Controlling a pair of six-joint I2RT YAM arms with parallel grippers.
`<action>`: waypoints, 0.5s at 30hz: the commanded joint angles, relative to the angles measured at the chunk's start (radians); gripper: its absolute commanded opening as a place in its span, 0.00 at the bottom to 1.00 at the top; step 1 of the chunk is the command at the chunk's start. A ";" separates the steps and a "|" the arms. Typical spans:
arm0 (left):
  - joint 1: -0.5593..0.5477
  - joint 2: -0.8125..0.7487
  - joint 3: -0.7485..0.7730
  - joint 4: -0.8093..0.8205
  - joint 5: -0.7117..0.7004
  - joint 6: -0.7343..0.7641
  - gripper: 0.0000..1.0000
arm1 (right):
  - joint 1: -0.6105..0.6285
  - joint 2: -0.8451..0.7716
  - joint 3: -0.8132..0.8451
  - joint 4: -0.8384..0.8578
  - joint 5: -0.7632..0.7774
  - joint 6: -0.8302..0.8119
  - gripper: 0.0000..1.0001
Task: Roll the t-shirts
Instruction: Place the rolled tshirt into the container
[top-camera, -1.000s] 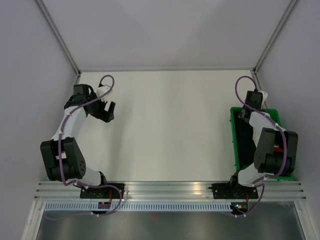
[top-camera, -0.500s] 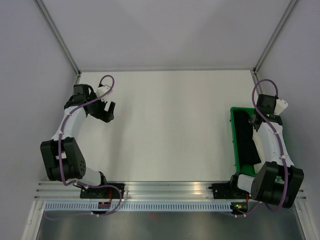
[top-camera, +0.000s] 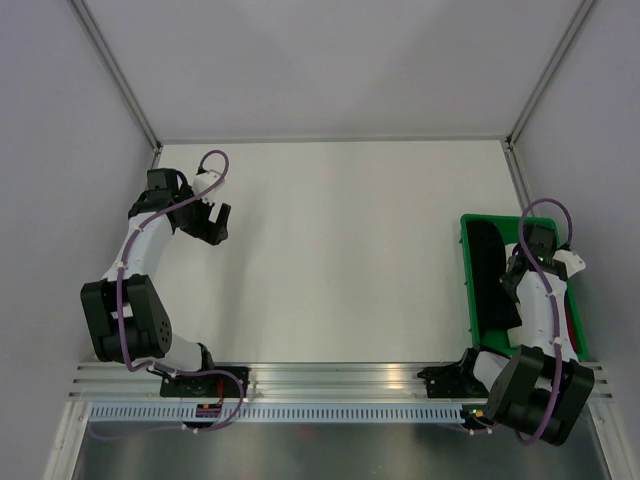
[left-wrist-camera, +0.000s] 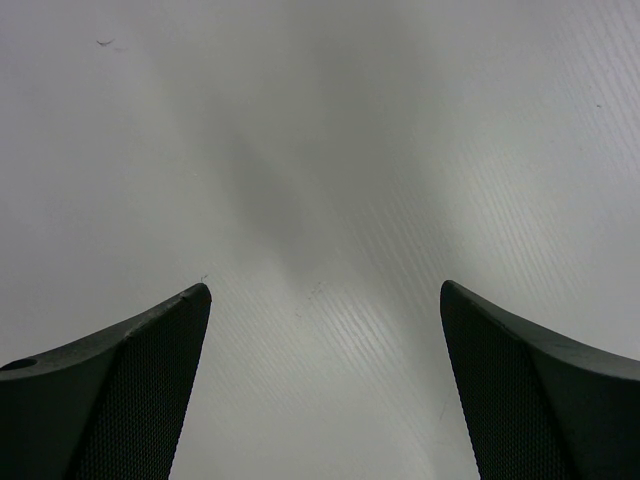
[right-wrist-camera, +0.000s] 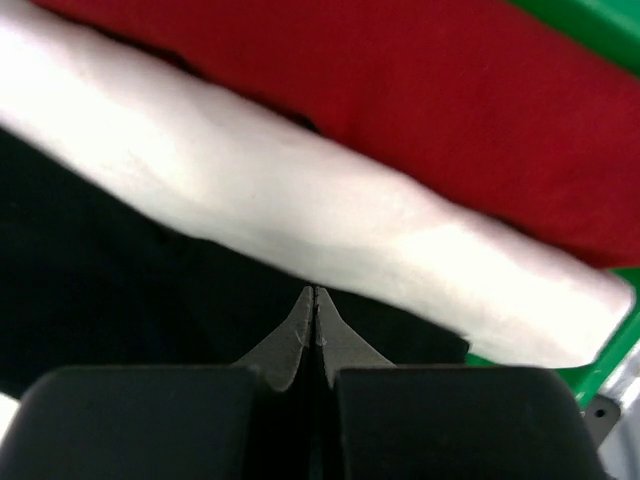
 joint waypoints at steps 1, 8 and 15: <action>0.003 -0.029 0.026 -0.007 0.022 0.011 1.00 | -0.003 -0.005 -0.009 0.001 -0.086 0.070 0.00; 0.004 -0.032 0.024 -0.010 0.021 0.019 1.00 | -0.009 0.107 -0.093 0.086 -0.108 0.132 0.00; 0.006 -0.023 0.031 -0.012 0.019 0.017 1.00 | -0.037 0.145 -0.139 0.158 -0.137 0.153 0.01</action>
